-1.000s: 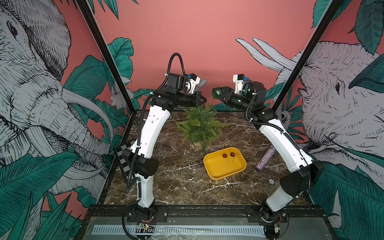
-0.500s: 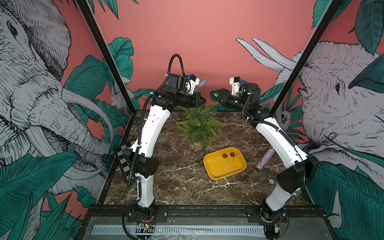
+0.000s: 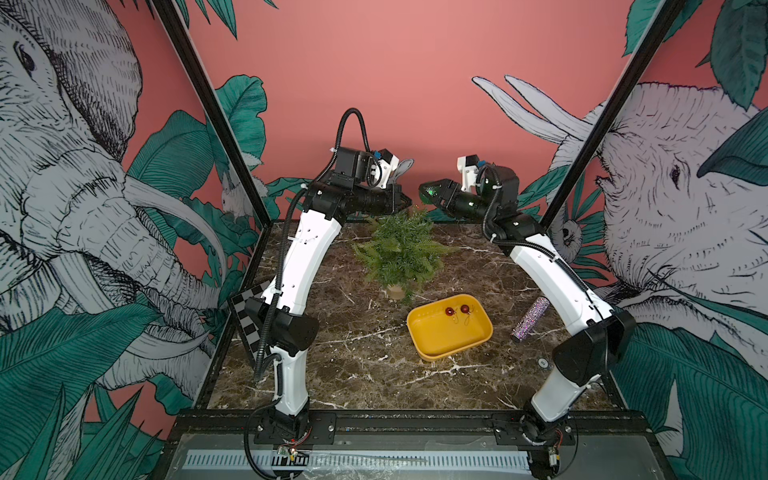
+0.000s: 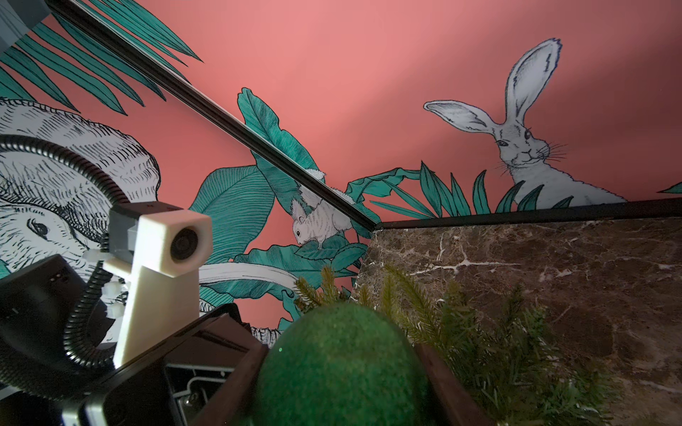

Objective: Decorate the small christmas tree with ornaments
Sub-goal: Hang an ornament on the christmas tree.

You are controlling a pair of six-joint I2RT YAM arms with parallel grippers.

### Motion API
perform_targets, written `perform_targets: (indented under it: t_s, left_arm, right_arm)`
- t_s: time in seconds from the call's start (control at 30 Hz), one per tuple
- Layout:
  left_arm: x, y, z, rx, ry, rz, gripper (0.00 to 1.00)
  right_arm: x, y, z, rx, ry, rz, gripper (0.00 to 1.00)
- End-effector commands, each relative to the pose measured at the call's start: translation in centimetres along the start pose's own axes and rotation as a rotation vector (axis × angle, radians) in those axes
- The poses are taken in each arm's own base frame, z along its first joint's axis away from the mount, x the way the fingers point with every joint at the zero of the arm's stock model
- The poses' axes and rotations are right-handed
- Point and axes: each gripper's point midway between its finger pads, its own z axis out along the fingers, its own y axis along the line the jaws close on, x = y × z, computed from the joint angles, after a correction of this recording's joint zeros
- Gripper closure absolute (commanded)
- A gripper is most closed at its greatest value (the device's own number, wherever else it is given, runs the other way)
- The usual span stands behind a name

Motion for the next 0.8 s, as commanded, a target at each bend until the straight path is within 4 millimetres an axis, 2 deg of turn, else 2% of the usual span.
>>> perform_targets:
  t_s: [0.0,0.33,0.57,0.77]
  left_arm:
    - [0.2,0.9,-0.1,-0.027,0.008,-0.025,1.0]
    - [0.2,1.5,0.7,-0.024,0.008,-0.05,1.0]
    - [-0.5,1.0,0.5,-0.006,-0.018,-0.05,1.0]
    - [0.1,1.5,0.8,-0.019,0.003,-0.065,1.0]
  right_arm:
    - [-0.9,0.2,-0.3,-0.007,-0.025,-0.003,0.42]
    - [-1.1,0.1,0.0,-0.013,-0.034,0.005,0.42]
    - [-2.3,1.4,-0.2,-0.064,-0.081,-0.01,0.42]
    - [-1.5,0.3,0.3,-0.018,-0.038,0.007,0.42]
